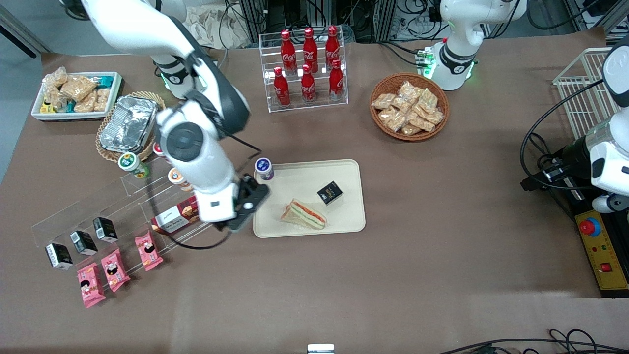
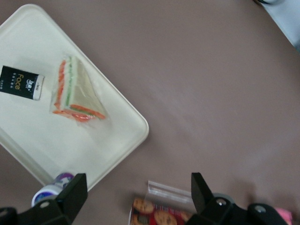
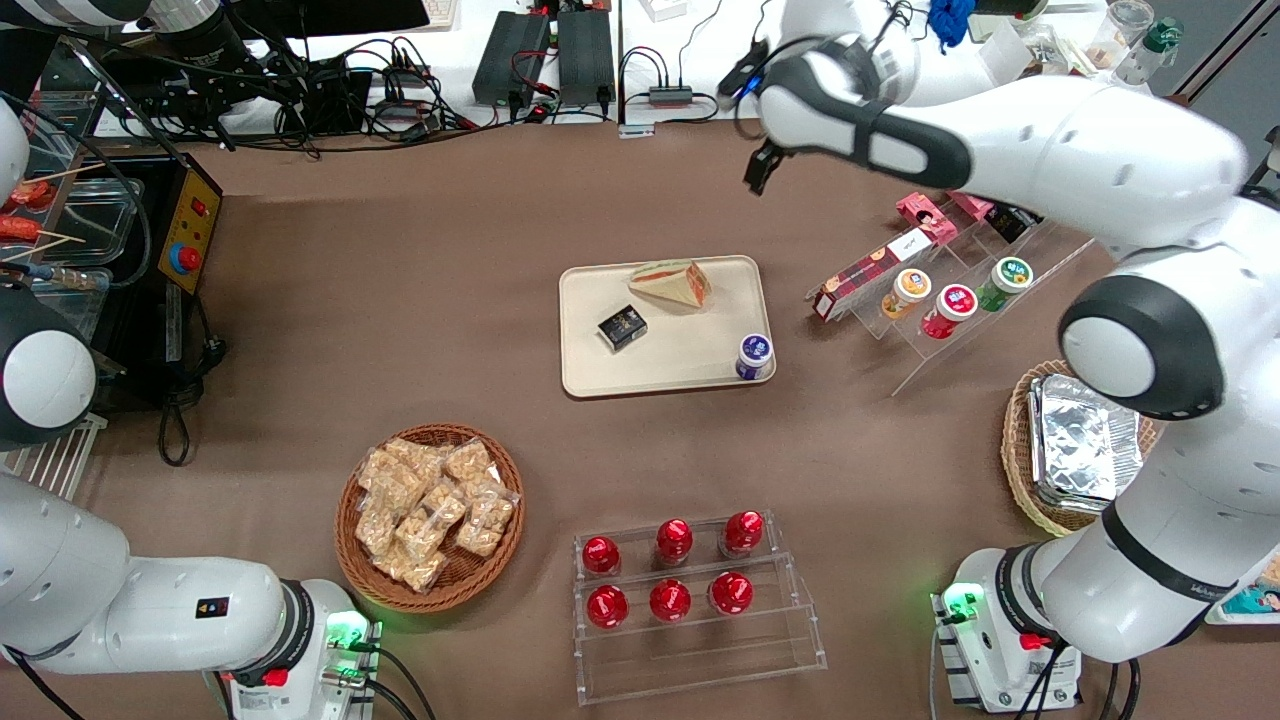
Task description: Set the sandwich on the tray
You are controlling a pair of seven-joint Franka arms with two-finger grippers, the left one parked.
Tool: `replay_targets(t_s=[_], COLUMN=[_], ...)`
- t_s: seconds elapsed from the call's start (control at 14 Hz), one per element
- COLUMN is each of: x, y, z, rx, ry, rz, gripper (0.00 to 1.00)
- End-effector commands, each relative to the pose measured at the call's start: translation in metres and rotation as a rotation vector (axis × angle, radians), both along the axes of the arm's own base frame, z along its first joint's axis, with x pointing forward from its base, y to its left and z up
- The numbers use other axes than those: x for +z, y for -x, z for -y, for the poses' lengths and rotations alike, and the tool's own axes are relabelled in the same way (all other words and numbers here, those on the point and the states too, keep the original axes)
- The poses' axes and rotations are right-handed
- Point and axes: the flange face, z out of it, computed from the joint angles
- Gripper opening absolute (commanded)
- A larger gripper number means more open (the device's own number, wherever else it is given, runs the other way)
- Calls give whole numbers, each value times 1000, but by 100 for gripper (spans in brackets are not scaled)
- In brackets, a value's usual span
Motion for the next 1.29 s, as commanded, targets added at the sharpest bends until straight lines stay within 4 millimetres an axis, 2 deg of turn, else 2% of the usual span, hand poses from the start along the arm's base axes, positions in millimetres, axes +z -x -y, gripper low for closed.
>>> replay_targets(t_s=[0.0,0.14,0.29,0.5,0.71,1.0,1.14,1.21], x=[29,45,62,93,119,149,155,159], y=[6,11,9,12,16,31,35,37], z=[29,40,68,116,184,260,281,285], rx=[-166,-289,-402,-499,-605,-719,-757,-763], ry=[-13,-11,-14,-43,-36,-43,-48,-49], rz=[-20,-32,-32,-54,-69,-79,-84,-79], gripper=[99,99,99,99,99,99,99,99])
